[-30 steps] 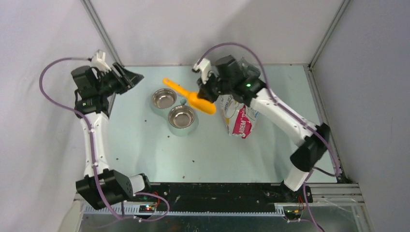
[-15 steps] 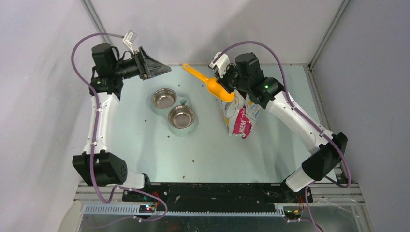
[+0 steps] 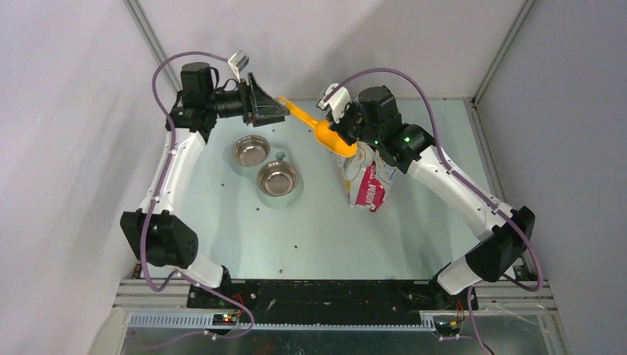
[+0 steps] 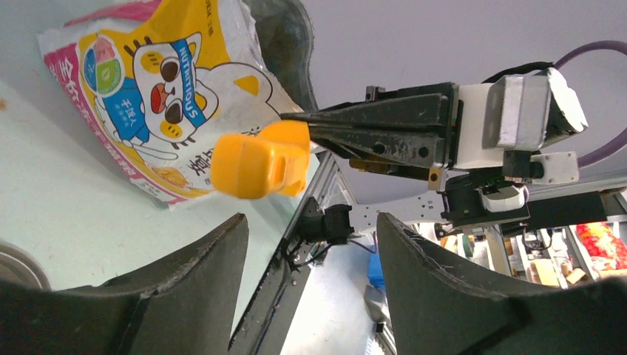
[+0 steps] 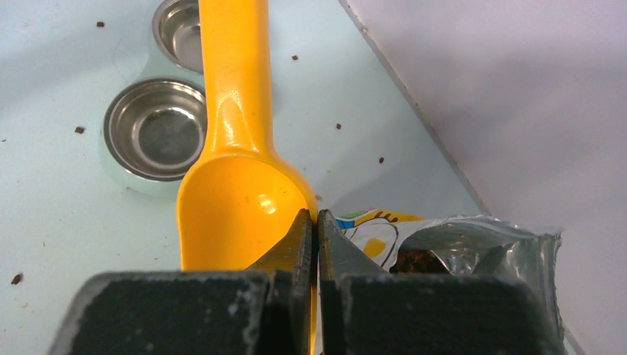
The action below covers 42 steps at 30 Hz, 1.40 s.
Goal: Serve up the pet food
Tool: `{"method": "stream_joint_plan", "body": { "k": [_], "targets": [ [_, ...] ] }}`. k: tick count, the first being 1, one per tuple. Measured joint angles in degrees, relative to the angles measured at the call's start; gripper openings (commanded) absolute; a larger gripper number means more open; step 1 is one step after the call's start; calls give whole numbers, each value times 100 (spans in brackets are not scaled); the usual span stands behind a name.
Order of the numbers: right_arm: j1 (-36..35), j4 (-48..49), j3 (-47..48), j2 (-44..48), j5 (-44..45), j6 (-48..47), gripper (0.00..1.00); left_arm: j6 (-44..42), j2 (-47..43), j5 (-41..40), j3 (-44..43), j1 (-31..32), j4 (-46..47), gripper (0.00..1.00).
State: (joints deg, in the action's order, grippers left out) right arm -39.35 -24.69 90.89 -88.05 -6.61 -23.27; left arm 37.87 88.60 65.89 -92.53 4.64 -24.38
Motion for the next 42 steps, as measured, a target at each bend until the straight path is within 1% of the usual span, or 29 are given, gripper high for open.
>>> {"method": "stream_joint_plan", "body": {
  "k": [5,10,13,18,23,30,37,42],
  "targets": [
    [20,37,11,9,4,57,0,-184,35,-127,-20,140,-380,68],
    [15,31,9,31,-177,52,0,-389,85,-286,-20,358,-625,66],
    [11,15,0,72,-345,55,0,-452,116,-361,-20,439,-656,64],
    [-31,-55,-39,197,-575,50,0,-487,173,-389,-20,472,-662,59],
    [-55,-109,-92,234,-688,31,0,-269,216,-205,-17,472,-415,55],
    [-103,-136,-131,236,-708,50,0,186,229,48,-4,487,92,52],
    [-107,-101,-131,227,-398,164,0,313,243,146,-4,487,203,54],
    [-131,-37,-131,216,-162,186,0,310,245,142,-4,487,199,52]
  ]
}}
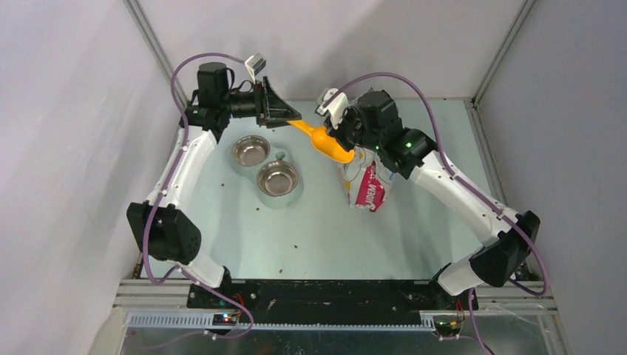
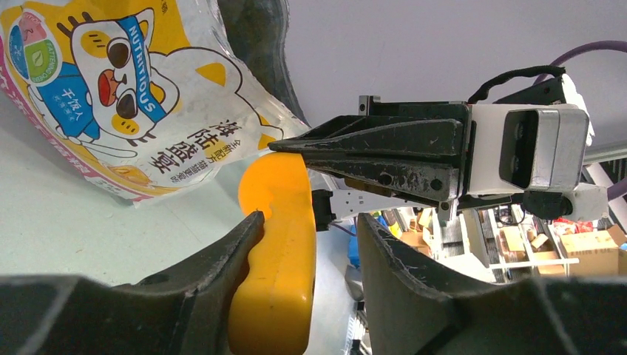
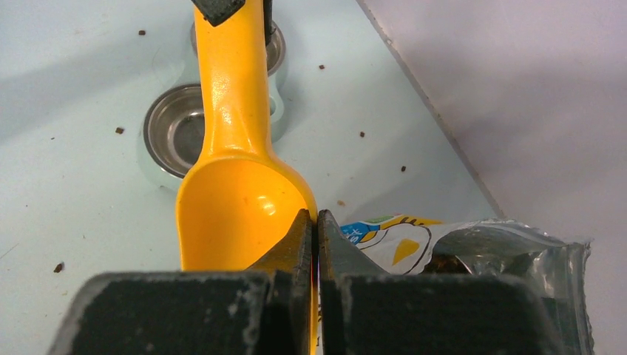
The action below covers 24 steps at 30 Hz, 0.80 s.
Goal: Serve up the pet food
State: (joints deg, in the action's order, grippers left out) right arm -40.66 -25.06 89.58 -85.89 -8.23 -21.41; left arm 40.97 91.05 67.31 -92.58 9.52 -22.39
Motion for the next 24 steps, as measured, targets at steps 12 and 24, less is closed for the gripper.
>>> {"method": "stream_joint_plan", "body": {
  "k": [12,24],
  "targets": [
    [-90,-7,0,-26,166,-4,0,-81,9,9,0,87,-28,32],
    [-116,-96,0,-26,214,-28,34,-511,57,-22,-2,98,-240,0]
  ]
}}
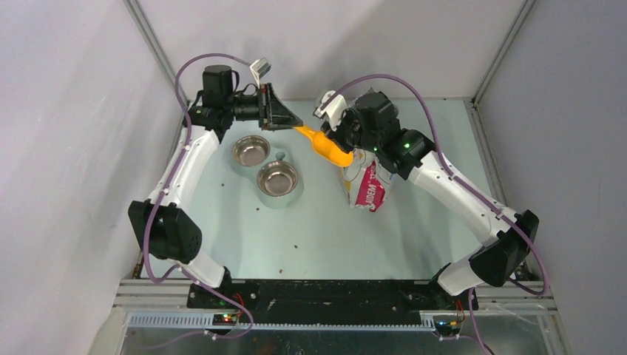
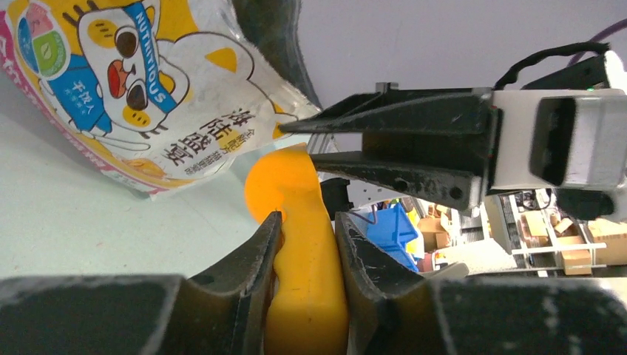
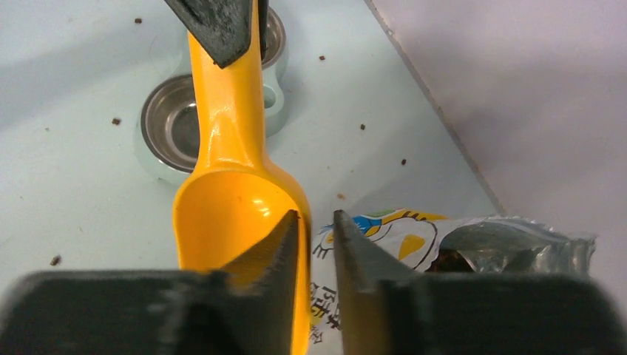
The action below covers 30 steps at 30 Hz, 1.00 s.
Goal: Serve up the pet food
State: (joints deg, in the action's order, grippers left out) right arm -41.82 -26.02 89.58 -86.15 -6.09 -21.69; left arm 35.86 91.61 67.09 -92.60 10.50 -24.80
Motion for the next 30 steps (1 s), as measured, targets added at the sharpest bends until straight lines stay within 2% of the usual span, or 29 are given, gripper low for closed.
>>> {"method": "stream_joint_plan", "body": {
  "k": [1,4,10,14,18,22,30],
  "targets": [
    [33,-7,0,2,-39,22,45,-131,0,-13,0,7,-107,0],
    [214,-197,72,24,-365,83,61,-669,0,-136,-46,46,-675,0],
    [1272,-651,682,81,-796,686,73,-2096,11,-553,-522,140,-1873,0],
    [1976,-669,841,144,-457,1084,74,-2577,9,-654,-870,284,-2033,0],
    [2621,-861,844,109,-304,1532,74,-2472,13,-691,-1309,413,-1786,0],
    [3112,-1110,844,26,-339,1888,74,-2238,223,-892,-2277,588,-1320,0],
    [3276,-1423,826,-52,-704,2218,72,-2588,1106,-2315,-3993,1471,-1252,0]
  ]
}}
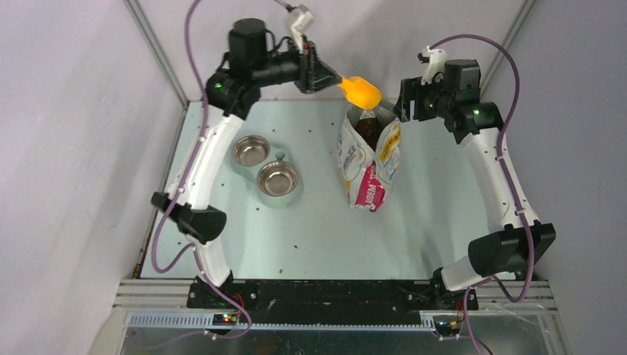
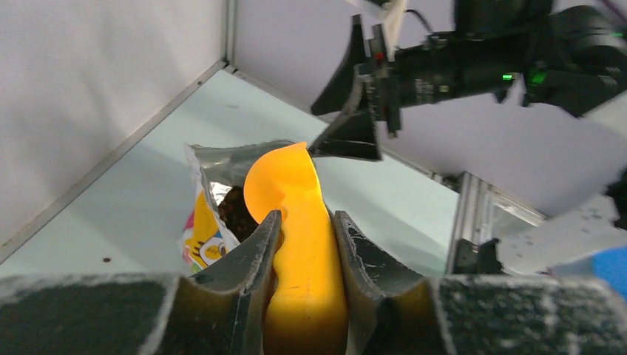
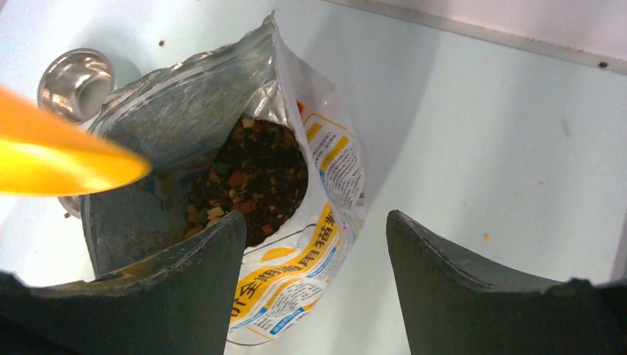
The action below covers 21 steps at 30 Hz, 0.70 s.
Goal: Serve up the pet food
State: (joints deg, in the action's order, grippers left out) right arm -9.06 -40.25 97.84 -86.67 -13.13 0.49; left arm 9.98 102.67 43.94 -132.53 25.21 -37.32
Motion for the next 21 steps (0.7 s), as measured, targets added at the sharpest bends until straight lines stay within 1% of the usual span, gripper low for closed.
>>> {"method": "stream_joint_plan", "body": {
  "k": [2,4,6,11,16,21],
  "targets": [
    [76,-48,2,0,-131,59,71,-170,343,-544,-313,332,-125,0],
    [199,-131,28,-7,-240,109,71,-363,612,-1021,-431,599,-232,0],
    [365,-243,105,-22,-330,173,71,-590,868,-1585,-435,872,-400,0],
    [870,-426,195,35,-538,286,70,-1062,1268,-2782,-404,1287,-741,0],
    [1233,-376,-345,404,-693,387,69,-1624,1366,-3700,-352,1639,-907,0],
    [1294,-258,-918,608,-1023,654,68,-2120,1397,-4439,-76,2079,-890,0]
  ]
}}
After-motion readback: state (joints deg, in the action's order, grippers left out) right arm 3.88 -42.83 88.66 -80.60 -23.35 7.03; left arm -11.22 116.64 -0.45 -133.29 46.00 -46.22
